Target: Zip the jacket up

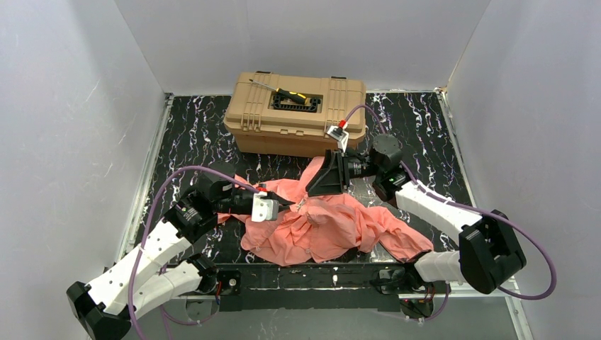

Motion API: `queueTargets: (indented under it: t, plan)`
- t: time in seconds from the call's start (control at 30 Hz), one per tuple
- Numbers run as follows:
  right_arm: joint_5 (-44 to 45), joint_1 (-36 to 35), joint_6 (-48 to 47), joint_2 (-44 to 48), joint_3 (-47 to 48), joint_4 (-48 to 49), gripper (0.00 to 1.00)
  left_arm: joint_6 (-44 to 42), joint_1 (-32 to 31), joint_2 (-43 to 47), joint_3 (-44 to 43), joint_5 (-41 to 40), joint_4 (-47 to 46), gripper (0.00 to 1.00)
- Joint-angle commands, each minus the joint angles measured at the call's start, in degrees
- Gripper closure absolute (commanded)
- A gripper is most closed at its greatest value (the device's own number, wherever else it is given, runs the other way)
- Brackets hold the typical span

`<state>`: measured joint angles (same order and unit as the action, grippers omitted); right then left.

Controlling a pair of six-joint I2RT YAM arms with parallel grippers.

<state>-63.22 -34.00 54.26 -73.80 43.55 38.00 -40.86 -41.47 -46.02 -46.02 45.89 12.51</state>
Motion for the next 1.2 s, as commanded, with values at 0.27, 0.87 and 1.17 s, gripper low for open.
queueTargets:
  t: [0.27,0.87,1.17]
  plan:
    - [0.32,-4.06,1.1,-4.19,0.97,3.22,0.44,-1.67,-1.35,0.34,-3.06,1.07,0.49,1.0]
    - [0.5,-0.91,0.0,4.02,-1.01,-4.31,0.57,-3.12,-1.5,1.63,-1.69,0.0,1.61,1.0]
    - [0.47,0.89,-8.16,6.35,0.18,-17.21,0.53,-3.13,-1.5,1.61,-1.76,-0.24,1.64,1.0]
